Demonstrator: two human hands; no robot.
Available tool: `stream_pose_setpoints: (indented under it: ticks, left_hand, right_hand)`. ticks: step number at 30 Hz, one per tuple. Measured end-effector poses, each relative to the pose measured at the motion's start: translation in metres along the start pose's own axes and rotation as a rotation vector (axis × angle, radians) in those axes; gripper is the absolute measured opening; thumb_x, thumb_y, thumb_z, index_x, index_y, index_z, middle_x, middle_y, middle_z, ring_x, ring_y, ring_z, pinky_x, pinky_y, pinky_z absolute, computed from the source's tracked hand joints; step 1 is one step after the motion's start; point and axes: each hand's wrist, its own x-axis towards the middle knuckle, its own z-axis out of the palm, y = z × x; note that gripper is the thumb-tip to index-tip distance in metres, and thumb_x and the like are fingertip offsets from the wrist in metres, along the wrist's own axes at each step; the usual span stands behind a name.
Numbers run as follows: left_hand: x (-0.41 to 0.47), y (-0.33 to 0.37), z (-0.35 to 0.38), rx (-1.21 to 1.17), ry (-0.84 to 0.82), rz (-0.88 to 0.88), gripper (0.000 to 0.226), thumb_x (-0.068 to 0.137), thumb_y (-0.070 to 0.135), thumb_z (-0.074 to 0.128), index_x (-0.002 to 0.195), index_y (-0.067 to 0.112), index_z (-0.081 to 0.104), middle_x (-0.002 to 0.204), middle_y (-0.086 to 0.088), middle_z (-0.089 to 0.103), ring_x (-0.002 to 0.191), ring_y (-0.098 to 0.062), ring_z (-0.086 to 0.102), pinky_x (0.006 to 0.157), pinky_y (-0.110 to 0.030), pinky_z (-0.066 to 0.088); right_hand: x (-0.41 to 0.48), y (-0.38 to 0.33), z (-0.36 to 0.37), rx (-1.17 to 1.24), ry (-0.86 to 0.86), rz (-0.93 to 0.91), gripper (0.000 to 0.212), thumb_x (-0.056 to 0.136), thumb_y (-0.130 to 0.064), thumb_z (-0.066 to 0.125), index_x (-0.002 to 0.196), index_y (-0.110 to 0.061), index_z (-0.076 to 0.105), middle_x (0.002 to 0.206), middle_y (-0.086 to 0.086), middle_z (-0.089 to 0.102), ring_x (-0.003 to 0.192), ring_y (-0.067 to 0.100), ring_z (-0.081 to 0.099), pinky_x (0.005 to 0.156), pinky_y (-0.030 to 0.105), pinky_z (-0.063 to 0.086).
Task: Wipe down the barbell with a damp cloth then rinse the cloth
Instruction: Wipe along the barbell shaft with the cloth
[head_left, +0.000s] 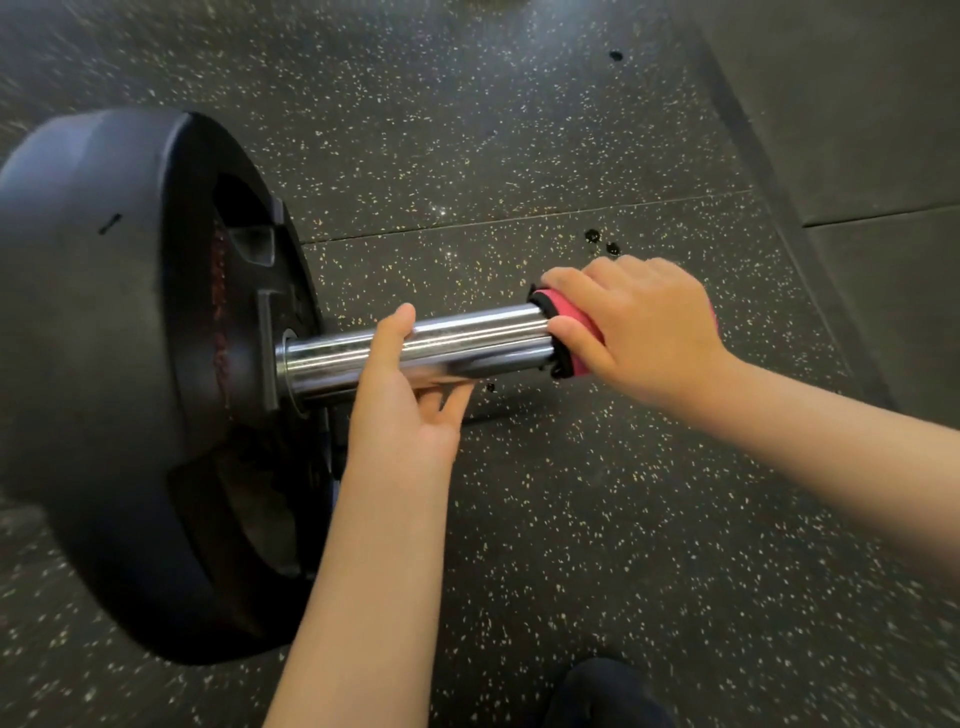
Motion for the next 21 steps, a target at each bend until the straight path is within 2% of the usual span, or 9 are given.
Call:
stream_pose_setpoints:
  ticks: [3,5,8,9,11,14,17,21]
  left_hand:
    - [0.007,-0.006,-0.008,-0.031,-0.079,0.032,0.021,0.078,0.012,0.074,0.096,0.010,0.063,0.090,-0.006,0.072,0.088,-0.023,0.071,0.090,-0.044,0.055]
    - [0.014,-0.009,-0.016,-0.021,-0.203,0.081,0.023,0.078,0.011,0.069,0.101,0.012,0.064,0.090,-0.002,0.072,0.088,-0.018,0.070,0.087,-0.035,0.056]
    - [0.032,-0.014,-0.032,-0.095,-0.500,0.113,0.038,0.067,0.012,0.073,0.102,0.018,0.060,0.100,0.002,0.070,0.095,-0.014,0.066,0.079,-0.029,0.056]
    - [0.037,-0.014,-0.036,-0.121,-0.592,0.091,0.048,0.061,0.013,0.081,0.104,0.018,0.060,0.104,0.002,0.069,0.099,-0.013,0.065,0.083,-0.029,0.055]
    - [0.042,-0.016,-0.043,-0.157,-0.672,0.050,0.065,0.050,0.016,0.090,0.108,0.018,0.062,0.109,0.002,0.069,0.104,-0.013,0.065,0.090,-0.030,0.053]
    - [0.033,-0.018,-0.039,-0.177,-0.575,0.057,0.055,0.059,0.016,0.083,0.110,0.018,0.062,0.107,0.002,0.069,0.100,-0.013,0.066,0.088,-0.029,0.053]
    - [0.015,-0.014,-0.021,-0.192,-0.324,0.031,0.032,0.078,0.025,0.067,0.106,0.010,0.063,0.096,-0.004,0.071,0.086,-0.017,0.069,0.087,-0.032,0.052]
    - [-0.006,0.000,-0.007,-0.253,-0.094,-0.006,0.047,0.078,0.039,0.074,0.111,0.008,0.060,0.104,-0.017,0.069,0.096,-0.035,0.068,0.094,-0.049,0.050]
  right_hand:
    - [0.004,-0.011,0.001,0.041,0.047,0.011,0.053,0.100,-0.048,0.023,0.102,-0.013,0.063,0.078,0.004,0.061,0.066,0.027,0.054,0.060,0.037,0.041]
    - [0.011,-0.028,0.001,0.070,0.088,-0.011,0.049,0.100,-0.044,0.026,0.098,-0.012,0.064,0.077,0.004,0.061,0.065,0.026,0.055,0.059,0.035,0.040]
    - [0.029,-0.070,0.006,0.102,0.104,-0.067,0.049,0.098,-0.044,0.027,0.092,-0.011,0.064,0.075,0.006,0.062,0.063,0.028,0.056,0.056,0.035,0.038]
    - [0.035,-0.083,0.008,0.111,0.108,-0.070,0.049,0.098,-0.044,0.028,0.089,-0.011,0.063,0.073,0.007,0.061,0.061,0.029,0.056,0.054,0.034,0.036]
    - [0.041,-0.097,0.008,0.126,0.128,-0.065,0.046,0.097,-0.043,0.030,0.083,-0.011,0.060,0.068,0.007,0.059,0.056,0.029,0.054,0.052,0.033,0.031]
    - [0.039,-0.094,0.007,0.126,0.142,-0.093,0.043,0.097,-0.042,0.032,0.083,-0.011,0.059,0.067,0.006,0.058,0.056,0.028,0.054,0.051,0.032,0.029]
    - [0.035,-0.082,0.003,0.093,0.085,-0.117,0.044,0.097,-0.044,0.032,0.088,-0.013,0.061,0.069,0.003,0.058,0.058,0.026,0.054,0.052,0.031,0.028]
    - [0.020,-0.041,-0.003,0.060,-0.001,-0.046,0.042,0.099,-0.042,0.029,0.089,-0.015,0.060,0.071,-0.001,0.059,0.059,0.021,0.053,0.051,0.030,0.035]
